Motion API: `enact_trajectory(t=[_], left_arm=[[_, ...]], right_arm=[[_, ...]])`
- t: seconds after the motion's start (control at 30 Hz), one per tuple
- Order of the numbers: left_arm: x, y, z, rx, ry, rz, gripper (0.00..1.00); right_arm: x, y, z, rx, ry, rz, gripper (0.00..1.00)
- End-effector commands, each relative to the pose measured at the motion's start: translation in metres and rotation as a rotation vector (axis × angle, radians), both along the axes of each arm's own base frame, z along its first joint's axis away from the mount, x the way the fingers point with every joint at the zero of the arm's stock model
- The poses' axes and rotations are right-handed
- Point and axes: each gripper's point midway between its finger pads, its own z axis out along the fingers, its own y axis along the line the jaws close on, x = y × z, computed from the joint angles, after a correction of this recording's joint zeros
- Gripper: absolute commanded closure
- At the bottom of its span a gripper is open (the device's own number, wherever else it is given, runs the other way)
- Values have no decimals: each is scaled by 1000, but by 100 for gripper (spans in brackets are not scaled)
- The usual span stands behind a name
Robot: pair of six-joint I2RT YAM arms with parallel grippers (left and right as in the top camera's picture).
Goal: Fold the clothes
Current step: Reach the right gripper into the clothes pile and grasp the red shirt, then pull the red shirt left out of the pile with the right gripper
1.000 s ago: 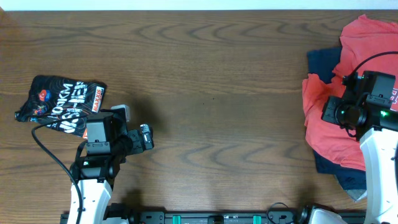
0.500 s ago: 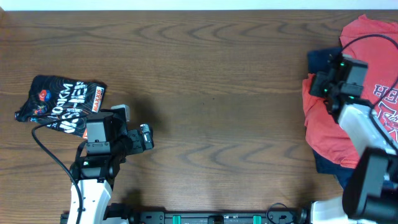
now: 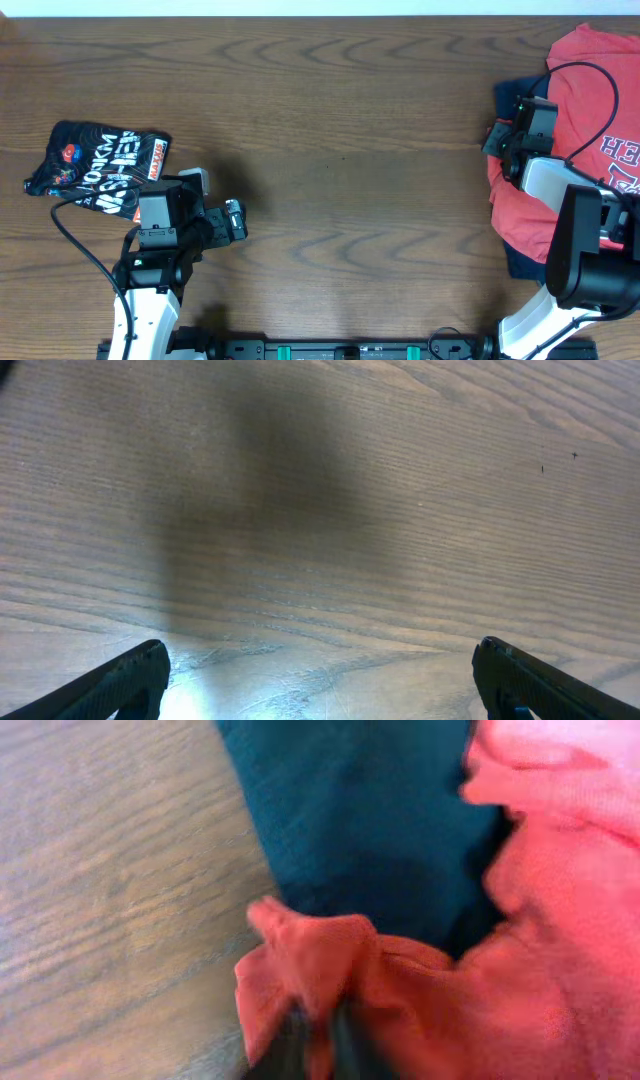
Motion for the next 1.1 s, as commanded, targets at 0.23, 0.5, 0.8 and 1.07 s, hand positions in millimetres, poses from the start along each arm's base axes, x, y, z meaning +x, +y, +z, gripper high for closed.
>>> enact_trajectory(t=[0.23,0.5,0.8,1.07], left_arm=[[4,0,7,-15,-15,7,2],[4,0,7,-15,-15,7,2],[4,0,6,-15,-15,7,2],[4,0,6,-15,-15,7,2]], right_arm=[[-5,3,90,-20,-131,-6,99],[-32,61,198,-27,-335,352,99],[-89,195,301,192,-631,833,99],[-91,277,263,171,-522,888,99]])
